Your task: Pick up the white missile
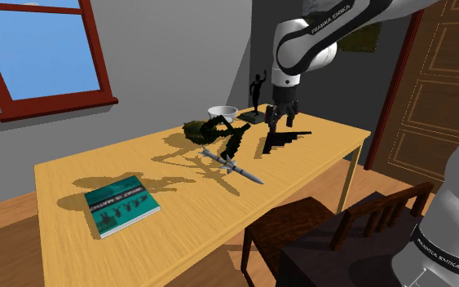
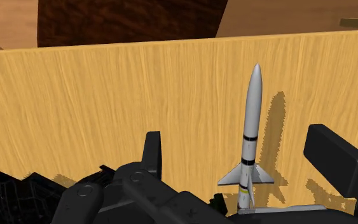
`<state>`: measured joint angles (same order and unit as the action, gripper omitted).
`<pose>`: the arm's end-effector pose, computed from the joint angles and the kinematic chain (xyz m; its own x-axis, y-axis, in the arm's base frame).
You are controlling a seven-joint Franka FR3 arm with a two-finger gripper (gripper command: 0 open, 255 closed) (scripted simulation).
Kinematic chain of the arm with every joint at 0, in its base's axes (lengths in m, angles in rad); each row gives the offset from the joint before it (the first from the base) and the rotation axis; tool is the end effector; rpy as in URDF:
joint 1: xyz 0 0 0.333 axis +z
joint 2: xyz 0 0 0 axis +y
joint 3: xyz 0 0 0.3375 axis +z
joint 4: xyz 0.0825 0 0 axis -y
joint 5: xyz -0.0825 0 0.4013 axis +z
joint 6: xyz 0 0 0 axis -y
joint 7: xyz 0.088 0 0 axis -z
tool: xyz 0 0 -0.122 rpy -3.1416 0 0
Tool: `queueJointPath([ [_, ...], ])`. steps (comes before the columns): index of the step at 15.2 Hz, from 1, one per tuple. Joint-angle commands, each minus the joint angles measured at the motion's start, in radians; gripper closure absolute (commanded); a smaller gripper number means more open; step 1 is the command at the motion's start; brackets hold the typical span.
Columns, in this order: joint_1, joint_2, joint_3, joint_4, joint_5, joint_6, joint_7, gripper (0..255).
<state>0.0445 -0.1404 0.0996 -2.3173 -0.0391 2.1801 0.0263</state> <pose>0.4948 0.0702 0.3959 0.9903 0.1388 0.0031 0.1385 -0.9893 0.0460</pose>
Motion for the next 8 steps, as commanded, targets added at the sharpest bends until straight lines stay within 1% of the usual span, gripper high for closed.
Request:
queueJointPath([
  [1,0.008,0.074,0.012,0.033,-0.003,0.037,0.021,0],
  [8,0.034,0.344,0.032,0.200,-0.030,0.126,0.076,0],
])
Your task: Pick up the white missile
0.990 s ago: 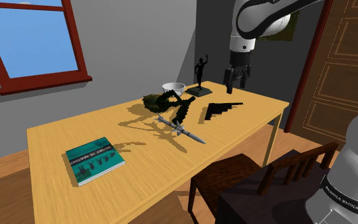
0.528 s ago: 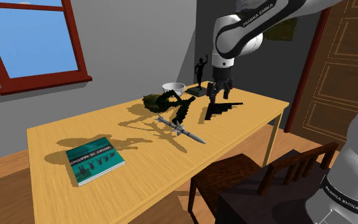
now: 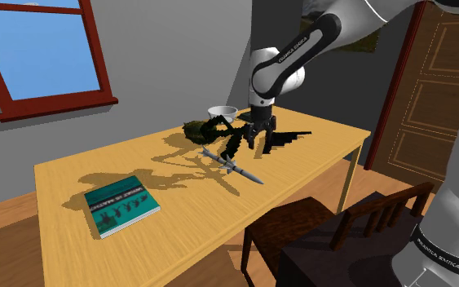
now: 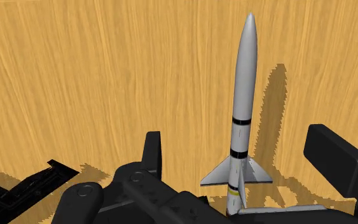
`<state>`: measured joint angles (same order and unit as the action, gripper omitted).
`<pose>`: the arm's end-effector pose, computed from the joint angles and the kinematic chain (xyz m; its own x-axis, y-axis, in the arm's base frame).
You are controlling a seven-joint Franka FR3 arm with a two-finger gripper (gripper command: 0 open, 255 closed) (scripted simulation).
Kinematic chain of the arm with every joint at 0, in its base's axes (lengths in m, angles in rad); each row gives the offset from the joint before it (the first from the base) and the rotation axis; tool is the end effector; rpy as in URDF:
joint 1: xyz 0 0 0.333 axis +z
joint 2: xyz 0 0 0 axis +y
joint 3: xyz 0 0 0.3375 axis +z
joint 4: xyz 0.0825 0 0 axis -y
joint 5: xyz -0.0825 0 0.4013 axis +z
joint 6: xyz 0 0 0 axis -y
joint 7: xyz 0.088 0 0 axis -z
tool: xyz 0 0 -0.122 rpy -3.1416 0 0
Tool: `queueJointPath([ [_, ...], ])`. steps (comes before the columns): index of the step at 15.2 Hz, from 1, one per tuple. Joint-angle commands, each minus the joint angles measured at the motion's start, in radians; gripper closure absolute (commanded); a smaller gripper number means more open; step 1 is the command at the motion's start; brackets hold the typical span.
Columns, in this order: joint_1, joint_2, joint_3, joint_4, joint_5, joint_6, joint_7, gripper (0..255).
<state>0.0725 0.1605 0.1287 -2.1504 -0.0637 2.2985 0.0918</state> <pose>0.5628 0.1120 0.3209 0.9887 0.1498 -0.0087 0.1500 -0.9883 0.0275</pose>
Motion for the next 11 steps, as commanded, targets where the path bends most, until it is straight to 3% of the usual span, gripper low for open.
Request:
queueJointPath([
  [1,0.011,0.082,0.005,0.062,-0.009,0.016,0.018,0],
  [9,0.058,0.382,0.005,0.326,-0.036,0.038,0.061,0],
  [11,0.060,0.400,0.003,0.325,-0.039,0.057,0.063,0],
])
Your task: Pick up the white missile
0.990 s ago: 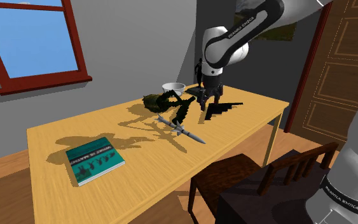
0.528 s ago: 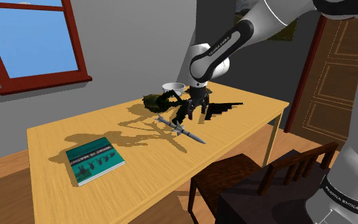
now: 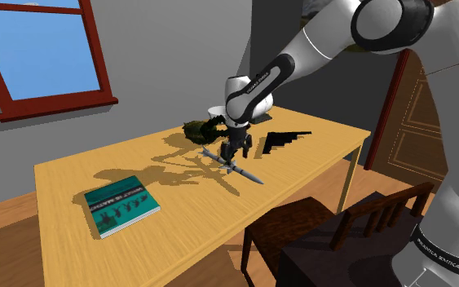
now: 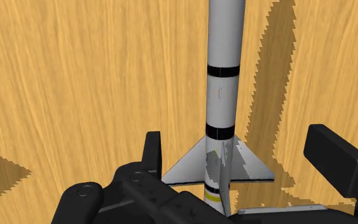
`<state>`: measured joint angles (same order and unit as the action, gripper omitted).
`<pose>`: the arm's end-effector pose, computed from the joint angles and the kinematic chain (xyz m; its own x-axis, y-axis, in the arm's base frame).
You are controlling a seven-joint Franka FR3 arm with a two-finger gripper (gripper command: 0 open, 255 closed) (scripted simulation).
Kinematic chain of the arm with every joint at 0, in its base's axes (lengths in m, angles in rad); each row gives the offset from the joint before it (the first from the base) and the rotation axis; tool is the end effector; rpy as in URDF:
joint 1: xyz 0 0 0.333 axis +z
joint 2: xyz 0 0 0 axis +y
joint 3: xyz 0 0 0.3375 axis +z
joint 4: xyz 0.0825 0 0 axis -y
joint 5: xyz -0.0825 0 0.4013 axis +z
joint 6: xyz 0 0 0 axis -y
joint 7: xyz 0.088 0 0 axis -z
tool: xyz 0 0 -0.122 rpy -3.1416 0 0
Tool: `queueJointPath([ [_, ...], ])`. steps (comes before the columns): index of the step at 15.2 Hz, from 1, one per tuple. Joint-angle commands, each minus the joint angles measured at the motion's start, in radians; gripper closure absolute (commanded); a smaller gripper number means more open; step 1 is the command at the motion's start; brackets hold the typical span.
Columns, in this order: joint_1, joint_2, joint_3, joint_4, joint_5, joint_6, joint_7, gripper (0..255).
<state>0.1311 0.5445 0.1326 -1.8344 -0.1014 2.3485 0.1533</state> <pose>0.6460 0.1664 0.2240 0.9863 0.1635 -0.0235 0.1637 -0.9865 0.0056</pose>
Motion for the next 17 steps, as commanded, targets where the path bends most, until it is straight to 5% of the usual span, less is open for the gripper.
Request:
queueJointPath([
  [1,0.002,0.026,-0.002,0.009,-0.003,0.016,0.002,0],
  [7,0.006,0.070,-0.008,0.012,-0.011,0.058,0.007,0],
  [8,0.006,0.069,-0.008,0.007,-0.011,0.061,0.006,255],
  [17,0.006,0.070,-0.008,0.012,-0.011,0.058,0.007,255],
])
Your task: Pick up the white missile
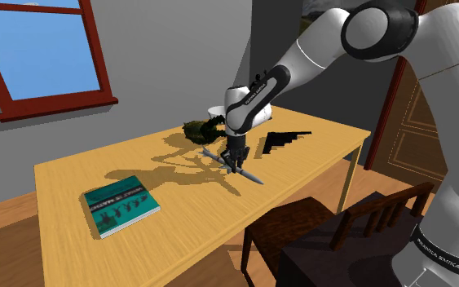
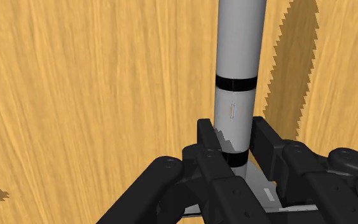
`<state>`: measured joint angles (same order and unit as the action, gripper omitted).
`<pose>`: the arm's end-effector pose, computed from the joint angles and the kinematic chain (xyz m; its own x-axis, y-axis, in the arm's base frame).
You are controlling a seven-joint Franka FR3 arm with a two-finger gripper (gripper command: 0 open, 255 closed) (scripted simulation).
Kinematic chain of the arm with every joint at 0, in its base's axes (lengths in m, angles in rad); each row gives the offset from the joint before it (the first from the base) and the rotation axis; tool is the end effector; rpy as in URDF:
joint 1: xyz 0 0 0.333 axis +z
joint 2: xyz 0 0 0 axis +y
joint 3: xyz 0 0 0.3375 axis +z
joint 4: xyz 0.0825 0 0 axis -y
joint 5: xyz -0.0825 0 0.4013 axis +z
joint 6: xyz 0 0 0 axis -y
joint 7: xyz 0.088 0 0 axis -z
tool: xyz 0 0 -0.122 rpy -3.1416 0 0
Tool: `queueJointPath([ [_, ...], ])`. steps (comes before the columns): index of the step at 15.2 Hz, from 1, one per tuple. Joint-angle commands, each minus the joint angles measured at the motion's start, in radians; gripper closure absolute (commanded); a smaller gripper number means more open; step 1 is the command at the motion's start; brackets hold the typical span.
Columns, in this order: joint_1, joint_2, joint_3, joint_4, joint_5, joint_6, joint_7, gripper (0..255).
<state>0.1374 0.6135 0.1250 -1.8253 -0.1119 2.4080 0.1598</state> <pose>0.6477 0.1673 0.1867 0.9862 0.1642 -0.0236 0.1643 -0.9864 0.0048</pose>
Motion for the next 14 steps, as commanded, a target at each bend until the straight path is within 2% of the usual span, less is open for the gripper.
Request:
queueJointPath([
  [1,-0.001,-0.009,0.001,0.002,0.002,-0.011,-0.001,255],
  [14,-0.011,-0.127,0.015,0.009,0.022,-0.135,-0.014,255],
])
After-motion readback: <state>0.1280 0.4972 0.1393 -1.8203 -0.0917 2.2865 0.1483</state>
